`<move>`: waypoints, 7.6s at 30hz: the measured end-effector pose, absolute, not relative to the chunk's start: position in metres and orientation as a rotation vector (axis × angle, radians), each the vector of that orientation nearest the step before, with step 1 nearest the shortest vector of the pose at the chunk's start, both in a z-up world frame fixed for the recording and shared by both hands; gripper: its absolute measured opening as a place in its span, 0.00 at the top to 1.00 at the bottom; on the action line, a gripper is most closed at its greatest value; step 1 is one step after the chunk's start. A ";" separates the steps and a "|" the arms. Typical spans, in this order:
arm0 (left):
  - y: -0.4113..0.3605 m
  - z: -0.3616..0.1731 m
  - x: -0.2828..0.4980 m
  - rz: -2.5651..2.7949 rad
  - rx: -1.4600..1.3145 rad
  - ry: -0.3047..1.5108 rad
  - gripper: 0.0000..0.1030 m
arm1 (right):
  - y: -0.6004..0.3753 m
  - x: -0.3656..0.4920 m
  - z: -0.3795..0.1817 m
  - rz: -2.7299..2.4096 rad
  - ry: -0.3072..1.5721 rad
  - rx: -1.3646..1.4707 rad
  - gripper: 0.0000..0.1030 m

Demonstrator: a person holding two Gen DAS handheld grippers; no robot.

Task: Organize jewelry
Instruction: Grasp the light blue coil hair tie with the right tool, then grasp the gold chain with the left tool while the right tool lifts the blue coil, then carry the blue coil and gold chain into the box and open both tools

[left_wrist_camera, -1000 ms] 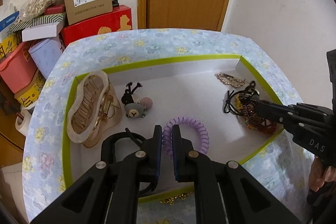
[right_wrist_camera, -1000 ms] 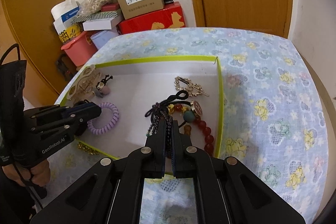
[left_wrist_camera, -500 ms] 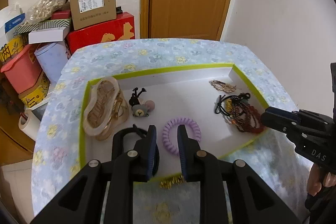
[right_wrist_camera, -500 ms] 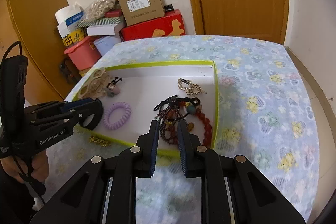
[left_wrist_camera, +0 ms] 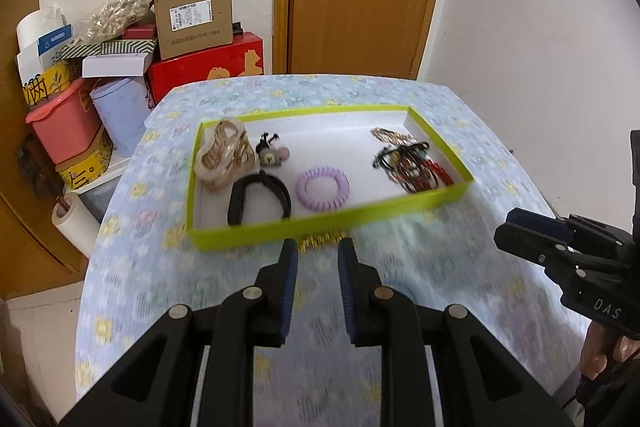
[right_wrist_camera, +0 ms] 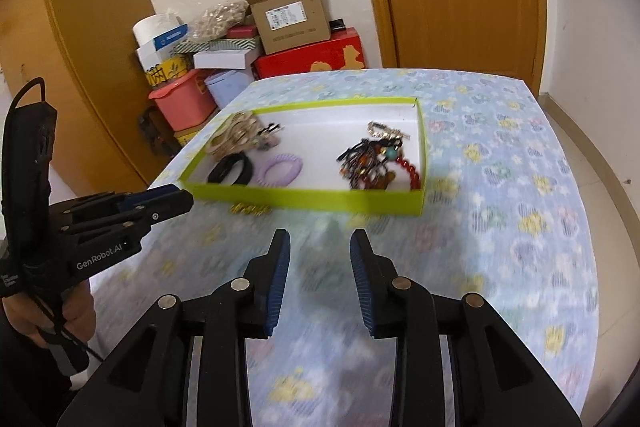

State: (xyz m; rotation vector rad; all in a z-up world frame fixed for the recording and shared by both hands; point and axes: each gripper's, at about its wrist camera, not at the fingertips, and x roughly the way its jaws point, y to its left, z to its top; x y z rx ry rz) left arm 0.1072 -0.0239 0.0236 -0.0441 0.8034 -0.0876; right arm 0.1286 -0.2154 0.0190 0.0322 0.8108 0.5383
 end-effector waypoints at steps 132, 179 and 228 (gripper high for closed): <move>-0.028 0.061 0.093 -0.223 -0.073 0.724 0.91 | -0.217 0.111 0.030 0.539 0.771 -0.041 0.91; -0.027 0.070 0.267 -0.259 -0.034 0.760 0.91 | -0.179 0.262 0.040 0.489 0.796 -0.099 0.91; -0.014 0.020 0.237 -0.196 -0.083 0.865 0.77 | -0.192 0.251 0.019 0.438 0.871 -0.040 0.77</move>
